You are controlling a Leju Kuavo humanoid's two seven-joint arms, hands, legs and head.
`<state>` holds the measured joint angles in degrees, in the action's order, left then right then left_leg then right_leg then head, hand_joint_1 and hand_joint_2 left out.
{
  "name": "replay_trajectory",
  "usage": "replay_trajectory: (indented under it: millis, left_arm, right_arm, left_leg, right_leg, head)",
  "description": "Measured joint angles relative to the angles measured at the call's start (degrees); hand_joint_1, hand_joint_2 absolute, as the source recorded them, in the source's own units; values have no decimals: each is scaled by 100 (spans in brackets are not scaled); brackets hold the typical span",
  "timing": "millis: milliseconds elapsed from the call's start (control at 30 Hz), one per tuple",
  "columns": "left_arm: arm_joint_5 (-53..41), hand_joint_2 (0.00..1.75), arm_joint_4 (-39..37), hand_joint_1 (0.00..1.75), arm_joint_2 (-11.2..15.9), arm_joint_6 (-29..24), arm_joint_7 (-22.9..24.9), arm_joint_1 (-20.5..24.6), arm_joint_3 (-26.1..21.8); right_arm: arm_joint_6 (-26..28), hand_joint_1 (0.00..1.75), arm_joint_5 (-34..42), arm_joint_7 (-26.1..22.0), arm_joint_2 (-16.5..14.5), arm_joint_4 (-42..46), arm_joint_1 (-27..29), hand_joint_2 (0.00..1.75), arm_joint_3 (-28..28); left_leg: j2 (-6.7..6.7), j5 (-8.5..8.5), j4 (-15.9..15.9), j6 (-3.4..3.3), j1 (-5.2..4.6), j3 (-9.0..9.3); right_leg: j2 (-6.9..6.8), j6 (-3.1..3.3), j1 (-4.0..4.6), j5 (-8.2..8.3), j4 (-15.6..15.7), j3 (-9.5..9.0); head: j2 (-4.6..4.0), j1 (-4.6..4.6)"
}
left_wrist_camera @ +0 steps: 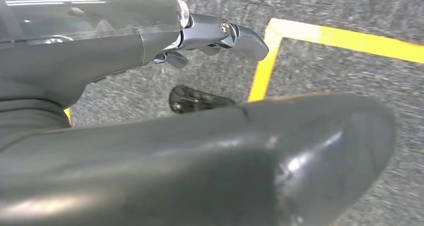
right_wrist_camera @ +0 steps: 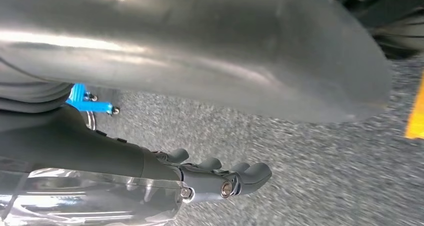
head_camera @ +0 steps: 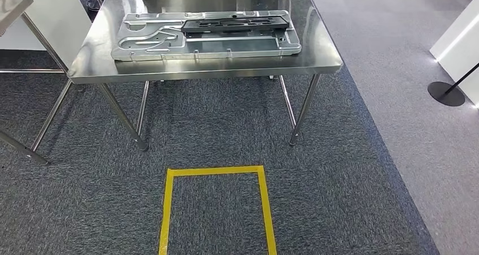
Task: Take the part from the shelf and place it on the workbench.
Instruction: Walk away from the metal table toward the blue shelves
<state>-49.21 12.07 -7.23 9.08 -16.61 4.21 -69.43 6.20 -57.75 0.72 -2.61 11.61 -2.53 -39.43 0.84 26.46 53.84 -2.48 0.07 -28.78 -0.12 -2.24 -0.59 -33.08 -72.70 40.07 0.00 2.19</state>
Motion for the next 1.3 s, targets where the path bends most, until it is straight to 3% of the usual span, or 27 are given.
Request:
replay_trajectory:
  millis: [33, 67, 133, 167, 233, 300, 333, 367, 433, 467, 500, 533, 567, 633, 700, 833, 900, 967, 1000, 1033, 1067, 1100, 1167, 1233, 1300]
  left_arm:
    - [-12, 0, 0, 0, 0, 1, -8, 0, -5]
    - [-24, 0, 0, 0, 0, 1, -11, 0, -7]
    - [-50, 0, 0, 0, -1, 1, -17, 2, -7]
    - [-64, 0, -1, 0, -2, 2, -20, 4, -7]
    - [-95, 0, -1, 0, -3, 11, -30, 8, -7]
    - [-121, 0, -1, 0, 0, 28, -37, 8, -7]
    - [-129, 0, -1, 0, 1, 33, -34, 7, -7]
    - [-136, 0, -1, 0, 2, 26, -27, 6, -7]
    - [-163, 0, -1, 0, 2, -25, 17, 6, -7]
    - [-175, 0, -1, 0, 2, -61, 48, 6, -7]
    - [-188, 0, -2, 0, 2, -94, 78, 4, -7]
    - [-193, 0, -2, 0, 2, -122, 100, 5, -7]
    - [-197, 0, -2, 0, 2, -156, 123, 7, -7]
    - [-200, 0, -2, 0, 3, -227, 156, 22, -7]
    - [-199, 0, -2, 0, 4, -289, 175, 39, -7]
    - [-204, 0, -2, 0, 4, -371, 238, 32, -7]
    - [-226, 0, -2, 0, 5, -454, 318, 32, -7]
    - [-251, 0, -2, 0, 8, -541, 414, 34, -7]
    - [-257, 0, -2, 0, 9, -563, 447, 33, -7]
    - [-264, 0, -2, 0, 9, -577, 473, 32, -7]
    - [-272, 0, -2, 0, 9, -581, 490, 32, -7]
    - [-279, 0, -2, 0, 9, -582, 498, 34, -7]
    - [-288, 0, -2, 0, 5, -582, 508, 38, -7]
    - [-291, 0, -2, 0, 3, -579, 512, 47, -7]
    - [-297, 0, -2, 0, 5, -569, 510, 56, -7]
  right_arm:
    - [-3, 0, 7, -28, 2, 0, 0, 0, 0]
    - [-6, 0, 16, -64, 5, 0, -1, 0, 0]
    - [-8, 0, 38, -136, 10, 0, -9, 0, -1]
    - [-9, 0, 50, -161, 12, 0, -13, 0, -2]
    - [-9, 0, 68, -176, 14, 0, -20, 0, -6]
    - [-7, 0, 79, -167, 13, -3, -23, 0, -15]
    - [-3, 0, 84, -161, 14, -5, -28, 0, -22]
    - [-2, 0, 88, -158, 18, -7, -31, 0, -30]
    - [1, 0, 95, -156, 30, -9, -30, 0, -45]
    - [1, 0, 97, -155, 35, -9, -25, 0, -50]
    - [0, 0, 99, -155, 38, -9, -22, 0, -55]
    - [0, 0, 98, -155, 39, -9, -21, 0, -58]
    - [-2, 0, 96, -154, 39, -10, -21, 0, -61]
    - [-4, 0, 82, -149, 38, -13, -23, 0, -65]
    - [-3, 0, 52, -117, 38, -14, -26, 0, -66]
    - [-5, 0, 27, -55, 38, -16, -31, 0, -68]
    - [-9, 0, 27, -54, 37, -20, -27, 0, -72]
    - [-13, 0, 27, -57, 32, -25, -23, 0, -75]
    - [-17, 0, 30, -61, 29, -27, -19, 0, -77]
    - [-22, 0, 34, -64, 27, -29, -16, 0, -80]
    - [-26, 0, 40, -66, 27, -30, -14, 0, -84]
    - [-30, 0, 46, -64, 28, -30, -14, 0, -87]
    - [-37, 0, 53, -56, 30, -30, -24, 87, -92]
    - [-57, 0, 63, -41, 27, -30, -33, 175, -98]
    - [-87, 0, 90, -1, 22, -32, -32, 175, -115]
  left_leg:
    - [2, -46, 36, 11, -1, -97]
    - [2, -83, 76, 25, 0, -190]
    - [2, -129, 165, 59, -6, -326]
    - [4, -152, 202, 84, -11, -376]
    - [12, -214, 242, 144, -15, -441]
    - [2, -235, 262, 214, -15, -486]
    - [-12, -134, 348, 246, -14, -533]
    - [-26, 52, 538, 276, -8, -606]
    - [-42, 568, 1238, 326, 28, -822]
    - [-43, 734, 1615, 346, 44, -915]
    - [-43, 782, 1872, 362, 56, -953]
    - [-43, 702, 1924, 373, 66, -896]
    - [-43, 542, 1753, 377, 75, -731]
    - [-46, 295, 926, 361, 83, -163]
    - [-59, 306, 282, 312, 69, 224]
    - [-50, 289, 152, 152, 58, 185]
    - [-30, 214, 137, 69, 58, 121]
    - [-18, 150, 148, 28, 30, 25]
    - [-14, 123, 157, 21, 14, -21]
    - [-13, 97, 169, 21, 0, -64]
    - [-13, 77, 181, 24, -11, -97]
    - [-14, 62, 195, 31, -18, -118]
    - [-14, 41, 230, 58, -34, -146]
    - [-10, 20, 255, 105, -43, -169]
    - [-10, 2, 261, 165, -44, -185]
  right_leg:
    - [0, -8, -7, 103, -26, -98]
    - [0, -5, -12, 268, 180, -312]
    - [1, 39, -6, 469, 1008, -919]
    - [2, 70, 6, 458, 1395, -1165]
    - [5, 122, 36, 373, 1757, -1353]
    - [-7, 187, 16, 410, 1823, -1313]
    - [-16, 231, -1, 448, 1847, -1279]
    - [-27, 274, -18, 490, 1867, -1236]
    - [-42, 318, -15, 567, 1866, -1139]
    - [-47, 321, -11, 605, 1858, -1088]
    - [-50, 317, -8, 644, 1846, -1035]
    - [-50, 307, -10, 679, 1825, -979]
    - [-47, 292, -14, 707, 1796, -922]
    - [-42, 250, -16, 745, 1716, -824]
    - [-39, 187, -5, 781, 1651, -759]
    - [-33, 42, -17, 808, 1573, -691]
    - [-22, -4, -33, 465, 1122, -505]
    - [-17, -28, -33, -16, 318, -196]
    - [-16, -29, -32, -137, 35, -108]
    - [-16, -21, -30, -149, -51, -120]
    - [-16, -3, -25, -53, 102, -255]
    - [-16, 28, -17, 112, 469, -498]
    - [-18, 112, 16, 357, 1315, -998]
    - [-21, 174, 55, 420, 1681, -1178]
    - [-25, 219, 55, 467, 1701, -1157]
  head:
    - [0, 0]
    - [0, 0]
    - [0, 0]
    - [0, -1]
    - [0, 0]
    - [0, 0]
    - [0, 0]
    - [0, 1]
    - [0, 1]
    - [0, 1]
    - [0, 0]
    - [0, 0]
    - [0, 0]
    - [0, 1]
    - [0, 1]
    - [0, 0]
    - [0, 0]
    - [0, 0]
    - [0, 0]
    - [0, 0]
    - [0, 0]
    - [0, 0]
    - [0, 0]
    - [0, 0]
    - [0, 0]
